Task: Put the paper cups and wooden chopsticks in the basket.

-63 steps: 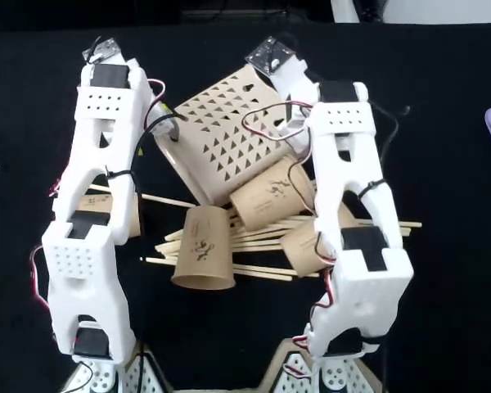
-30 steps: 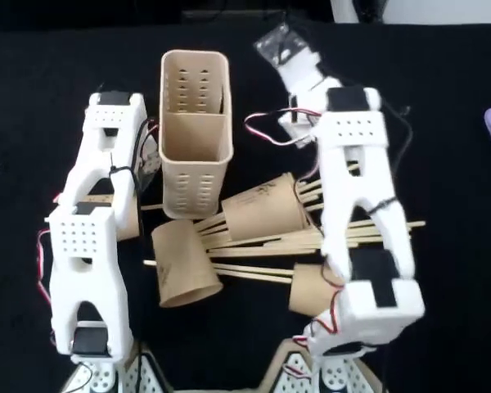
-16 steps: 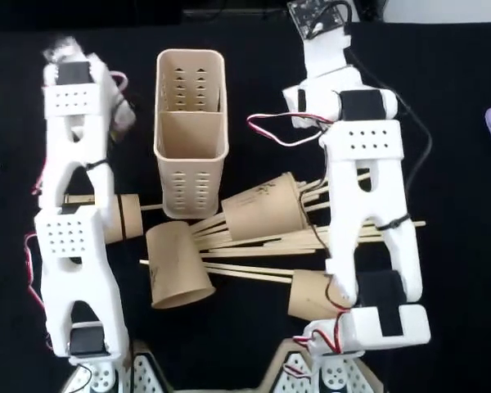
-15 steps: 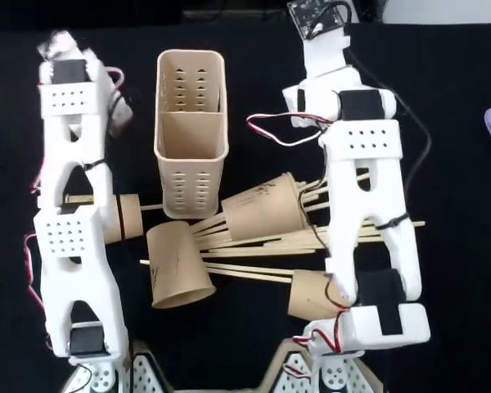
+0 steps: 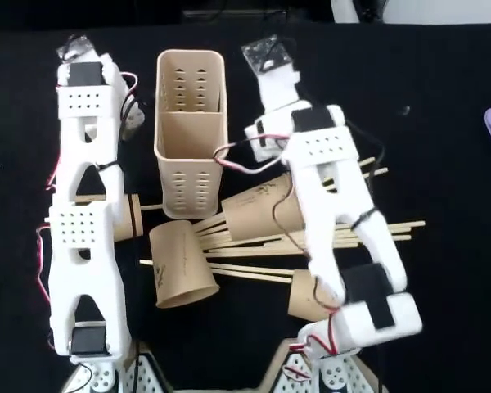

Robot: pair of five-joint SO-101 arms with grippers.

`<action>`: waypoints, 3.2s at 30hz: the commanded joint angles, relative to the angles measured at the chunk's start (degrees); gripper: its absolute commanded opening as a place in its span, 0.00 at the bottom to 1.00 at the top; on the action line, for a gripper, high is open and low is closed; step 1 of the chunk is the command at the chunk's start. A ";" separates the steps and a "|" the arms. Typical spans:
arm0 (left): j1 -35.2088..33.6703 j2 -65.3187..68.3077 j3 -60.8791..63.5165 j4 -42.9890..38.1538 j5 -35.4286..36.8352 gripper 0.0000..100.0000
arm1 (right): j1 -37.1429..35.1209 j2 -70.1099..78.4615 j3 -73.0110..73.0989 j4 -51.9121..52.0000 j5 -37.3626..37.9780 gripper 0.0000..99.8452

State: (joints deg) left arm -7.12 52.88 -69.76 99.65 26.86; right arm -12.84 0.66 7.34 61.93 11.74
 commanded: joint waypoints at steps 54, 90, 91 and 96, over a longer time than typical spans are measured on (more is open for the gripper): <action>8.48 -72.79 48.22 1.05 -20.48 0.16 | 6.68 -25.36 10.68 -8.35 -0.18 0.18; 11.21 -63.91 54.90 -12.92 -16.26 0.16 | 6.68 -25.63 14.99 -8.62 -0.18 0.18; 11.30 -63.56 56.04 -14.07 -16.26 0.16 | 6.68 -25.63 14.99 -8.44 -0.18 0.18; 10.77 -62.86 60.44 -16.88 -16.35 0.16 | 7.03 -25.63 14.99 -8.35 -0.18 0.18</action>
State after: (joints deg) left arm 3.34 -9.63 -9.89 84.44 10.07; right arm -6.77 -22.37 22.64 53.41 11.65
